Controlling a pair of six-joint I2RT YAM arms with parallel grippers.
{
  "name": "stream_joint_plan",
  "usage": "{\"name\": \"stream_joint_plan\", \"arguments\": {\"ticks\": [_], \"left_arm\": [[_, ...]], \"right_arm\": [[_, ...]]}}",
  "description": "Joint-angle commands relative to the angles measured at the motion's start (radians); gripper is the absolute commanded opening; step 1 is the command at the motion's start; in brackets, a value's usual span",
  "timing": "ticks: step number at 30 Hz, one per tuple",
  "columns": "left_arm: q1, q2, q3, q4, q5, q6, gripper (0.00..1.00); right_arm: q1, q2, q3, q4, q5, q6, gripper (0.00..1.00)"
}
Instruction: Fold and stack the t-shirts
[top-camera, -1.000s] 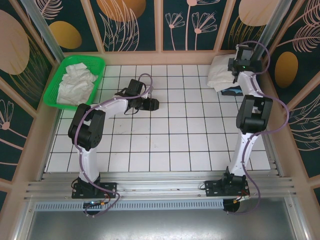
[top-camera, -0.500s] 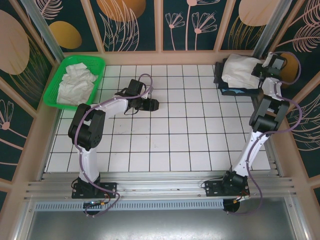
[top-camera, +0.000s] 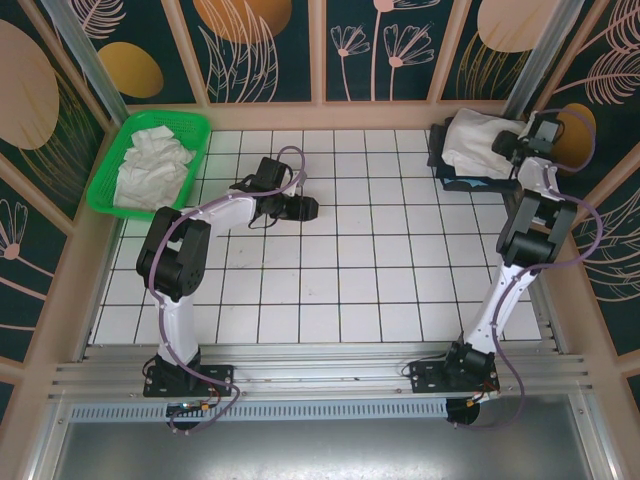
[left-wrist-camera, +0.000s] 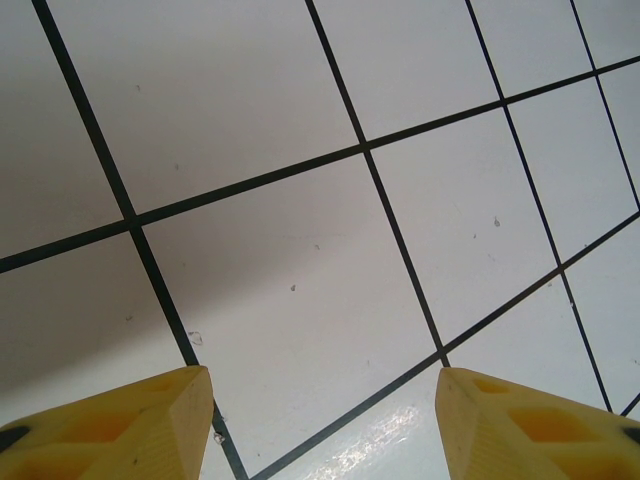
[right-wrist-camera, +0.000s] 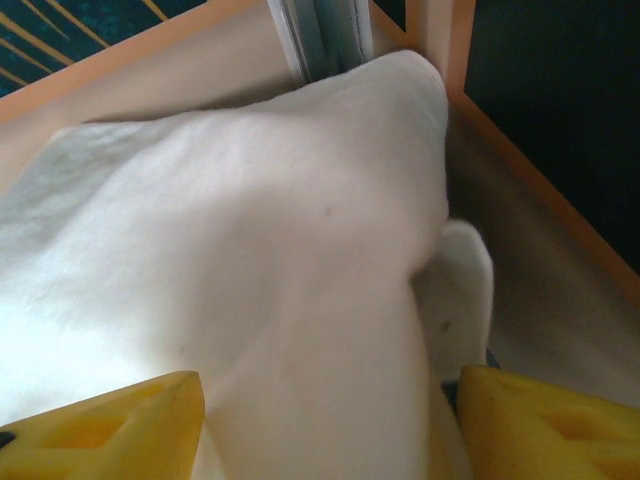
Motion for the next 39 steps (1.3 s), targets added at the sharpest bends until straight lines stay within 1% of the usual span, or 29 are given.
{"name": "stream_joint_plan", "arguments": {"ticks": [1, 3, 5, 9, 12, 14, 17, 20, 24, 27, 30, 34, 39], "left_arm": [[0.009, -0.026, -0.002, -0.002, 0.017, -0.004, 0.61], [0.009, -0.037, -0.013, 0.011, 0.022, -0.009, 0.61], [0.009, -0.044, -0.017, 0.012, 0.028, -0.008, 0.61], [0.009, -0.061, -0.03, 0.014, 0.03, -0.002, 0.61], [0.008, -0.078, -0.044, 0.027, 0.03, -0.005, 0.61], [0.009, -0.088, -0.054, 0.037, 0.03, -0.008, 0.61], [0.009, -0.097, -0.069, 0.041, 0.029, -0.006, 0.61], [0.009, -0.106, -0.088, 0.044, 0.024, -0.003, 0.61], [0.009, -0.115, -0.098, 0.041, 0.015, 0.005, 0.61], [0.009, -0.113, -0.099, 0.042, 0.008, 0.006, 0.61], [0.009, -0.105, -0.094, 0.041, 0.013, 0.004, 0.61], [0.009, -0.106, -0.093, 0.036, 0.008, 0.008, 0.6], [0.009, -0.105, -0.09, 0.034, 0.008, 0.007, 0.6]], "right_arm": [[0.044, -0.124, -0.068, 0.103, 0.099, -0.005, 0.71], [0.067, -0.166, -0.131, 0.142, 0.134, -0.009, 0.72], [0.1, -0.218, -0.2, 0.194, 0.217, -0.018, 0.77], [0.167, -0.258, -0.245, 0.198, 0.234, -0.033, 0.78], [0.24, -0.259, -0.261, 0.192, 0.245, -0.056, 0.8], [0.285, -0.225, -0.232, 0.164, 0.252, -0.06, 0.8], [0.323, -0.144, -0.17, 0.119, 0.273, -0.065, 0.8], [0.332, -0.063, -0.094, 0.071, 0.301, -0.067, 0.78], [0.343, 0.043, 0.028, -0.022, 0.363, -0.103, 0.72], [0.36, 0.061, 0.029, -0.026, 0.423, -0.133, 0.71], [0.364, 0.063, 0.008, -0.016, 0.441, -0.141, 0.68], [0.366, 0.061, 0.009, -0.024, 0.456, -0.152, 0.52], [0.369, 0.002, -0.046, -0.002, 0.443, -0.159, 0.19]]}}
